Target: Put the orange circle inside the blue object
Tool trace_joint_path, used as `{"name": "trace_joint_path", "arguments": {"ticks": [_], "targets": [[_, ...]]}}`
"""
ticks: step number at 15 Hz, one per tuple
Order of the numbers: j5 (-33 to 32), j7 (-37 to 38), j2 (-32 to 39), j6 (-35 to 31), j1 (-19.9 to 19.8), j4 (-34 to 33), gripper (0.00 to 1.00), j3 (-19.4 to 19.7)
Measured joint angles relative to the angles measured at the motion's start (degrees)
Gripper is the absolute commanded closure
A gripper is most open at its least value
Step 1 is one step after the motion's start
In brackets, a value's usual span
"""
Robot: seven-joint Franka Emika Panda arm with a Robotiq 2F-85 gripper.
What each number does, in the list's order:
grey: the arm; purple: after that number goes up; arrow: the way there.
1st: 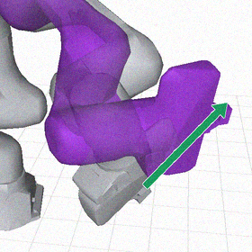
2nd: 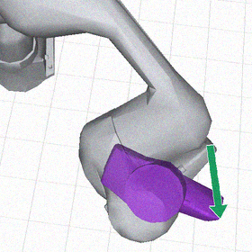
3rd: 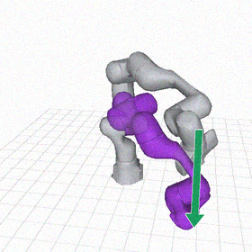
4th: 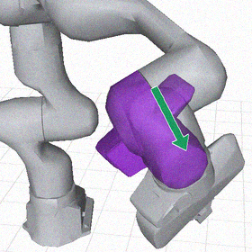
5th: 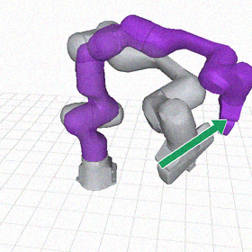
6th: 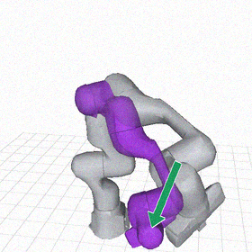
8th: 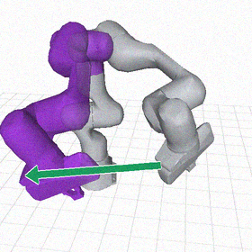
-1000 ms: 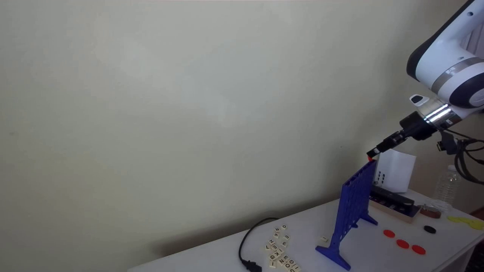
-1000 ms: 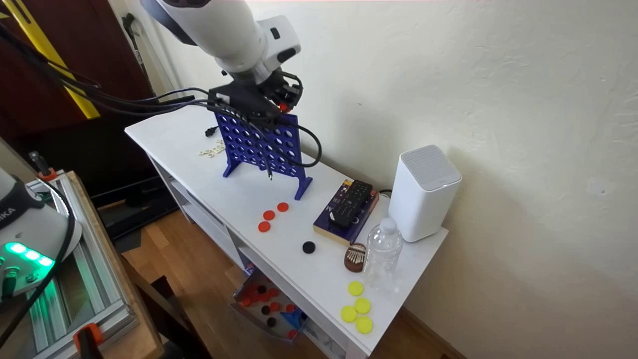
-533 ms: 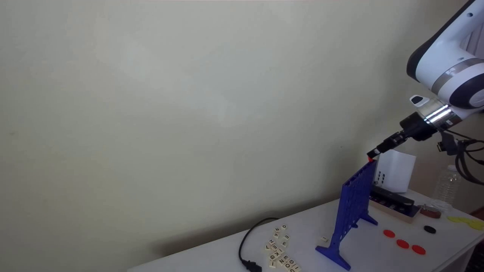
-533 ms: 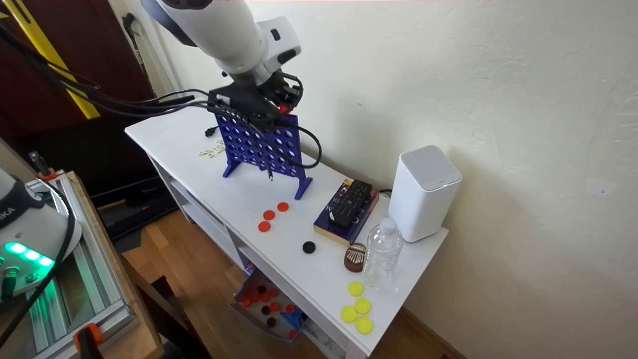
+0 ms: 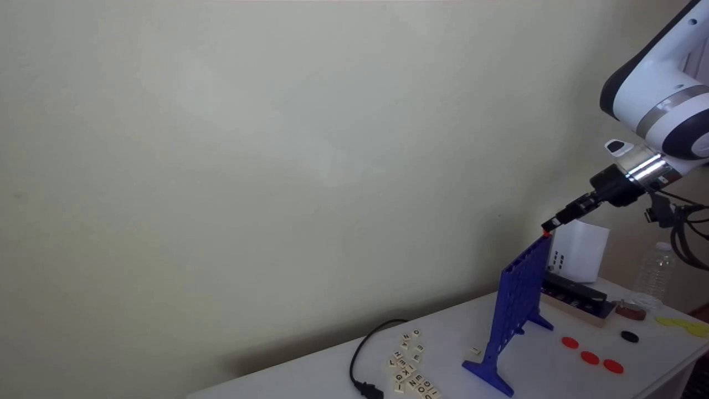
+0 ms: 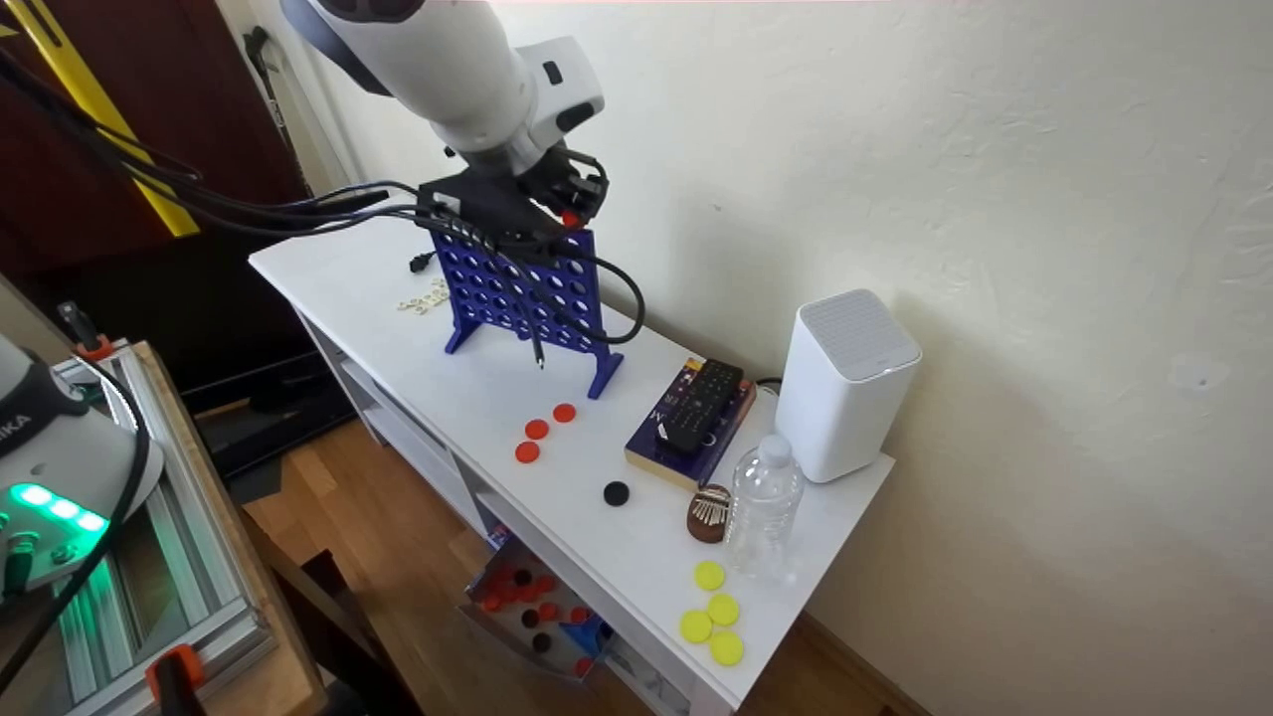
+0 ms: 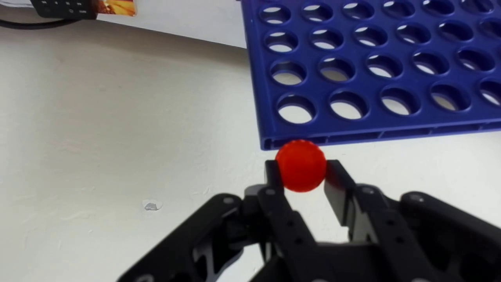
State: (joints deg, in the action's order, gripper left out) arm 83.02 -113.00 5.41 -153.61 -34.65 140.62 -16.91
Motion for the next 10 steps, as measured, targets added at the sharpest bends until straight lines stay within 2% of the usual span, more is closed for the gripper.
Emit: {"name": "trace_joint_path", "arguments": {"ticks": [10], "targets": [[1.6, -2.05, 0.34, 0.88, -0.25, 0.0, 0.92, 0.0]]}}
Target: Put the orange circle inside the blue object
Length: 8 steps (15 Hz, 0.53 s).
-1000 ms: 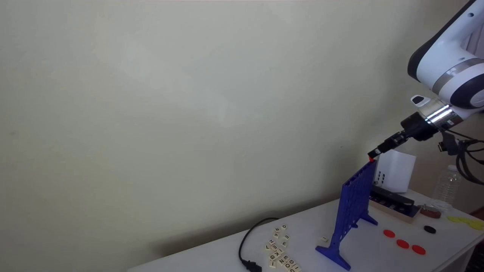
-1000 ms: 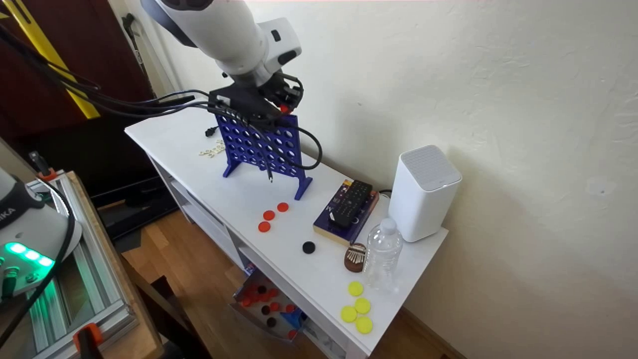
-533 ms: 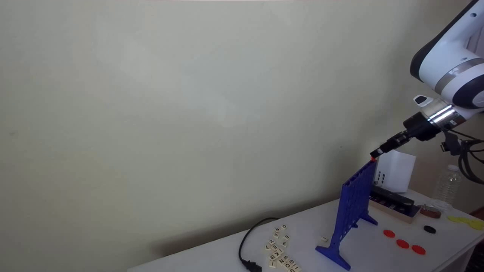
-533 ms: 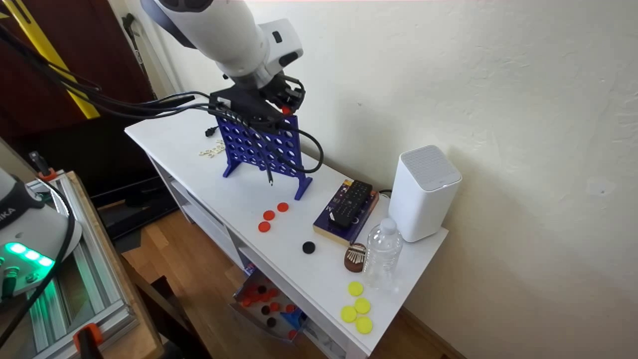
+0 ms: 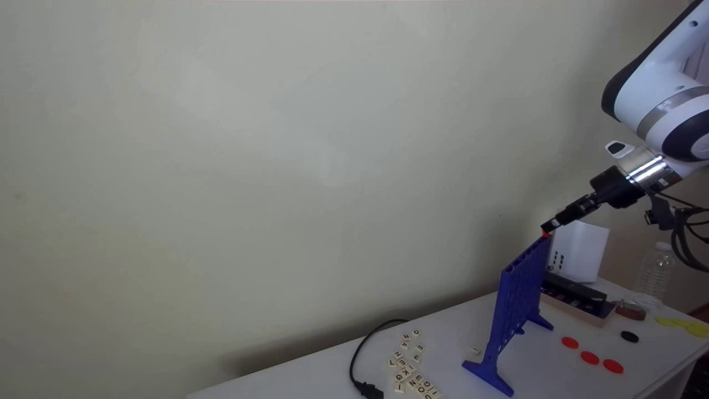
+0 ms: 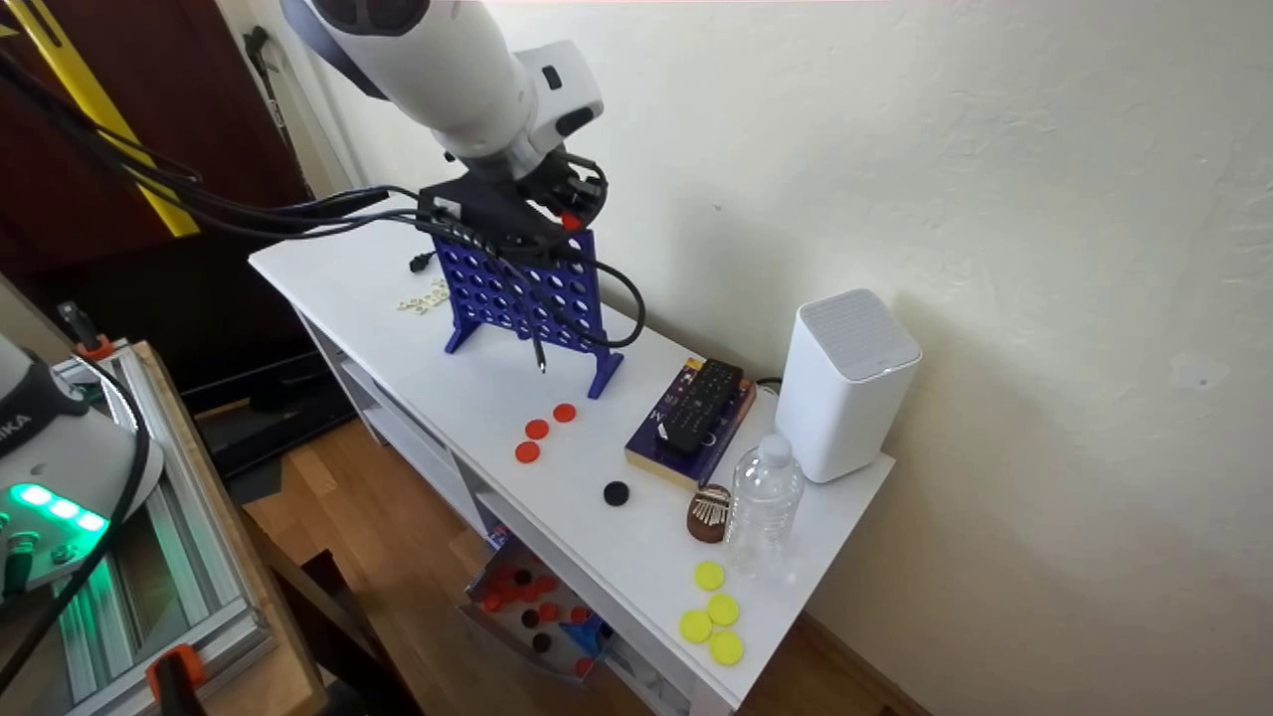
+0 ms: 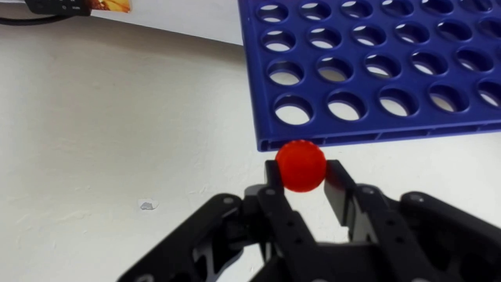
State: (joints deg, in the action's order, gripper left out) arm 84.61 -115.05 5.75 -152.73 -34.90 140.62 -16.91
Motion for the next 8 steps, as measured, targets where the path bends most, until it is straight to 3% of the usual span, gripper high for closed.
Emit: {"name": "trace_joint_path", "arguments": {"ticks": [8], "targets": [[0.66, -1.01, 0.89, 0.0, 0.0, -0.01, 0.92, 0.0]]}}
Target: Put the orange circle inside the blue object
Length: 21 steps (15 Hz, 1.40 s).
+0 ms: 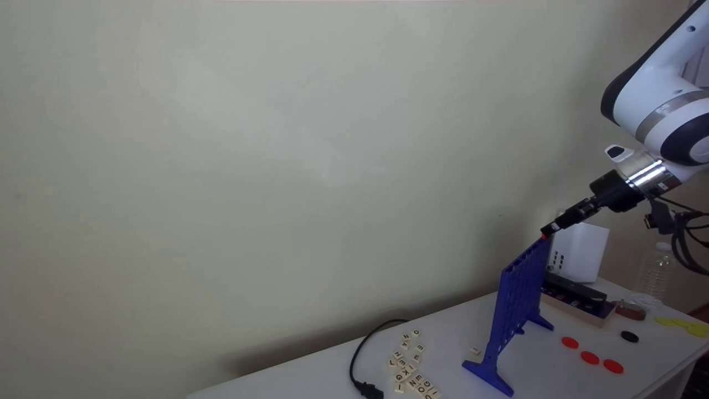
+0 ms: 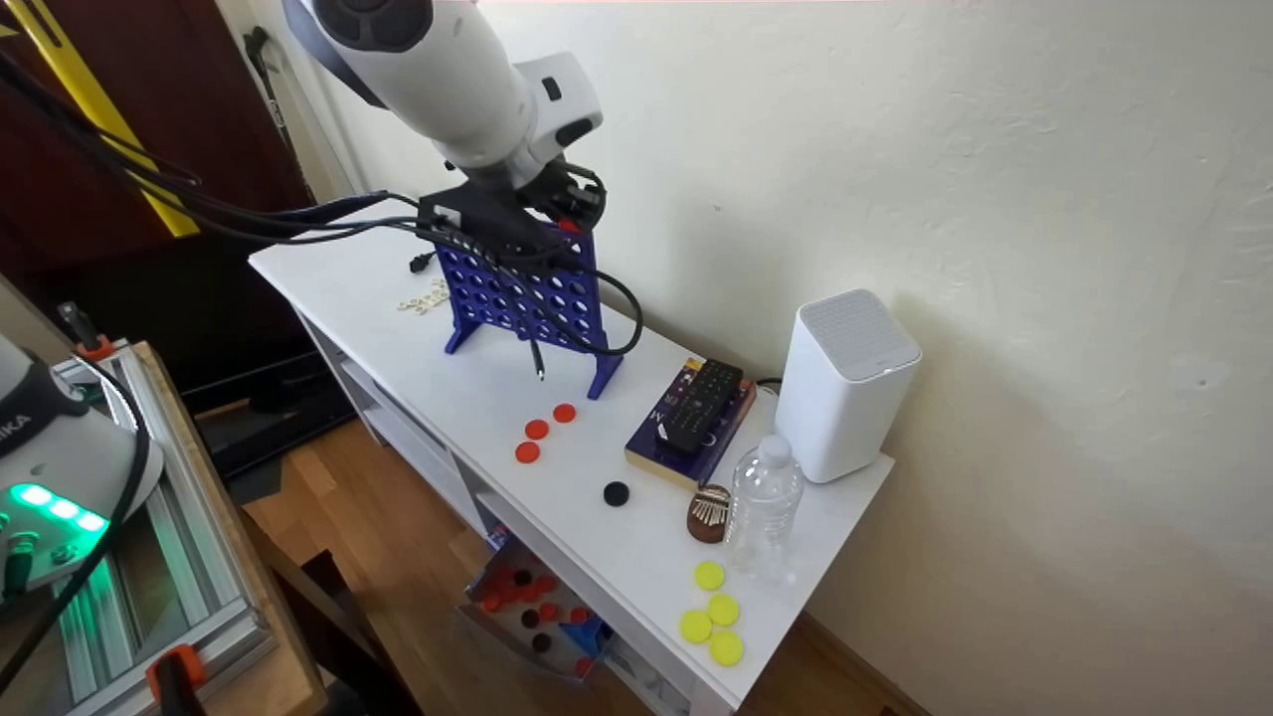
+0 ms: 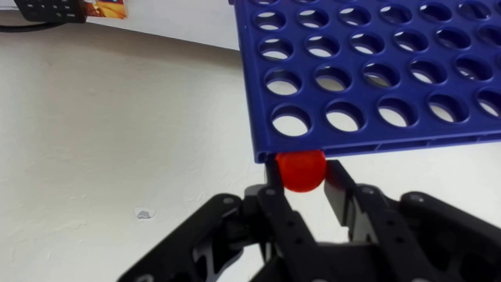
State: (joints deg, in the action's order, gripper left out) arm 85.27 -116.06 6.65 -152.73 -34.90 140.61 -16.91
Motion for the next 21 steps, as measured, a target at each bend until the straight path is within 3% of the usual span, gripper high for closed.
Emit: {"name": "trace_joint_path", "arguments": {"ticks": [5, 6, 7, 8, 9, 15, 21], "targets": [[0.06, -0.75, 0.01, 0.0, 0.0, 0.0, 0.92, 0.0], [0.09, -0.85, 0.01, 0.0, 0.0, 0.0, 0.84, 0.0], [0.14, -0.91, 0.01, 0.0, 0.0, 0.0, 0.52, 0.0], [0.24, -0.95, 0.01, 0.0, 0.0, 0.0, 0.43, 0.0], [0.31, -0.97, 0.0, -0.01, 0.0, 0.0, 0.43, 0.0], [2.25, -1.55, 0.03, -0.02, 0.0, 0.04, 0.02, 0.0], [2.77, -1.58, -0.14, -0.02, -0.05, 0.09, 0.0, 0.0]]}}
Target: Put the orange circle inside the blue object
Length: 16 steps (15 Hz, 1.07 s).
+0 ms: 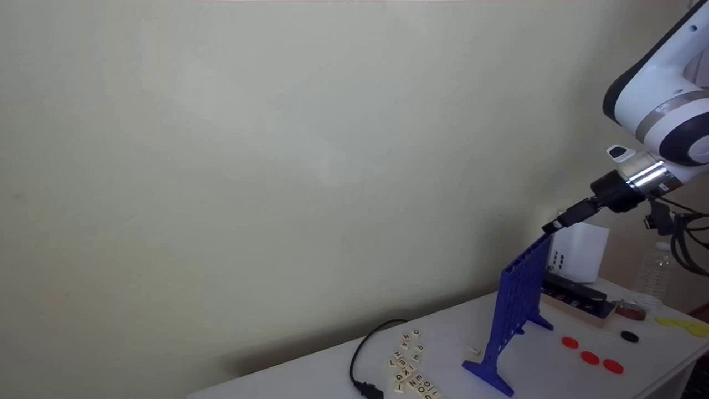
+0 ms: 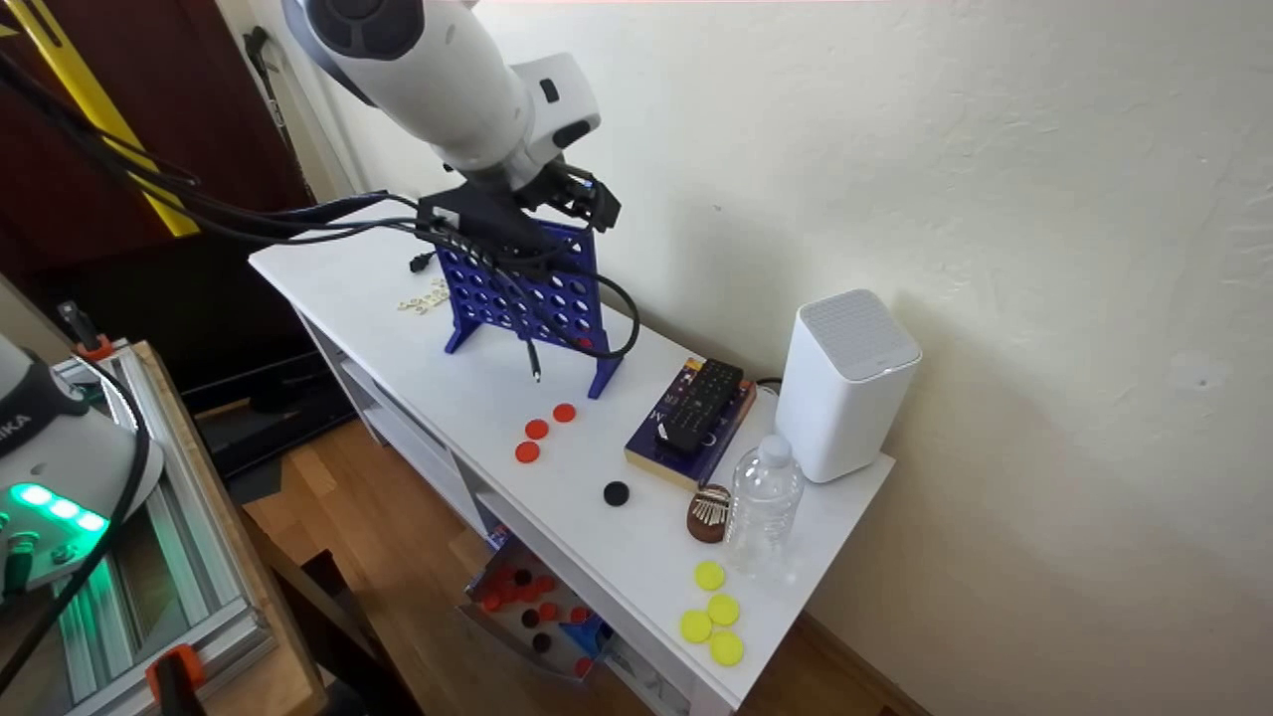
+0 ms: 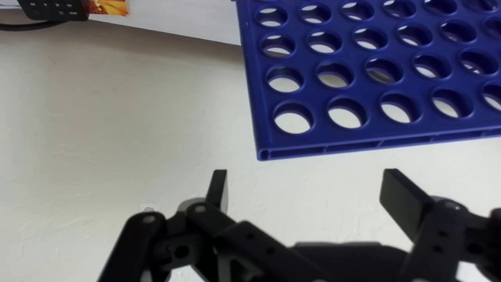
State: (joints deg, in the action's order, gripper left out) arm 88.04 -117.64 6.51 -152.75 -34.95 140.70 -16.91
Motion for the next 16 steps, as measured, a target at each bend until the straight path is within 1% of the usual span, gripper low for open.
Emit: {"name": "trace_joint_path", "arguments": {"ticks": [8, 11, 13, 14, 16], "targets": [[0.88, 2.01, -3.28, -0.61, -0.43, 0.84, 0.0, 0.68], [0.35, 5.58, -5.84, -2.48, -0.51, 2.86, 0.0, 0.9], [-1.51, 9.5, -7.63, -4.84, -0.53, 4.54, 0.0, 0.93], [-3.49, 12.11, -8.44, -5.85, 1.25, 5.43, 0.0, 2.91], [-9.26, 18.08, -9.88, -7.13, 7.14, 7.22, 0.0, 9.6]]}}
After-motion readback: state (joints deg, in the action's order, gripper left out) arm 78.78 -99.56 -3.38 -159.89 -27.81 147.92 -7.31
